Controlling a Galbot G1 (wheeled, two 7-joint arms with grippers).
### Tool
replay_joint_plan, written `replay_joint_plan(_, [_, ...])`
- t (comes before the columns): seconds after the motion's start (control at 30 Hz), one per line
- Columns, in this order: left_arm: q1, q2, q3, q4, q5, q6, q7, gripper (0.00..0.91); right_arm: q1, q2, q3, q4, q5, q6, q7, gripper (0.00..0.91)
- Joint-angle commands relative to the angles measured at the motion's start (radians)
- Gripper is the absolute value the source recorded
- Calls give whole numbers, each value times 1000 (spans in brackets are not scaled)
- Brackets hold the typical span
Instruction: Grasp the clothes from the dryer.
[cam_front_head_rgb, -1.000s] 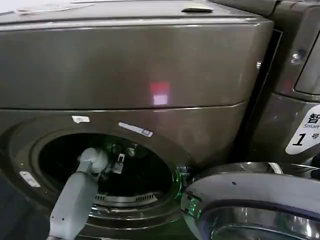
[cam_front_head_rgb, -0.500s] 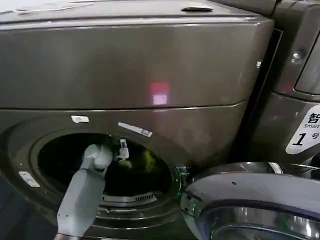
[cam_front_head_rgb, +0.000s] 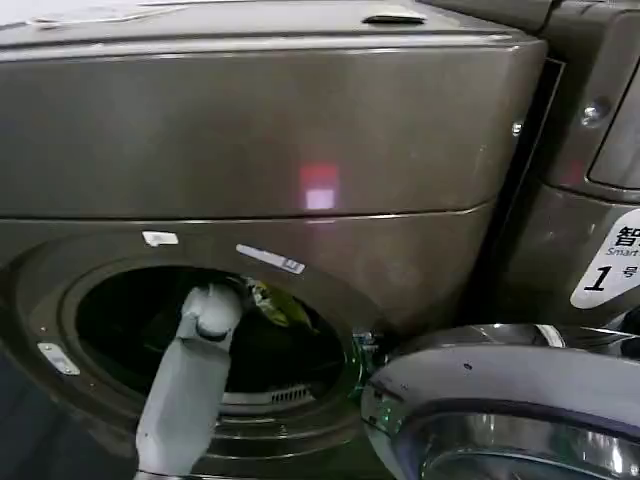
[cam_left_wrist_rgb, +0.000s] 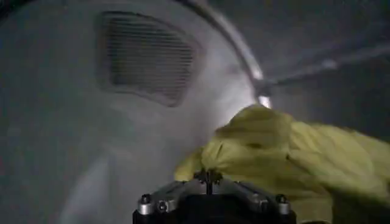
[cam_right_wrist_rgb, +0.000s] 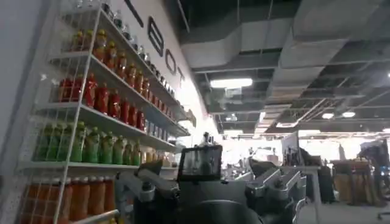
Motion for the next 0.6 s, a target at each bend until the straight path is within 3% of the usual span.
replay_joint_plan(0.03, [-3,-93,-25,-22,-191,94,-412,0,-7,2,5,6,-2,22,-7,907])
replay_joint_plan(0.43, [12,-137,-20,-29,-263,31,-596,0,-10,1,9,-5,-2,31,2,907])
replay_joint_plan(0.6, [18,-152,-18,-35,-342,61,-616,0,-13,1,10,-6,-4,29,2,907])
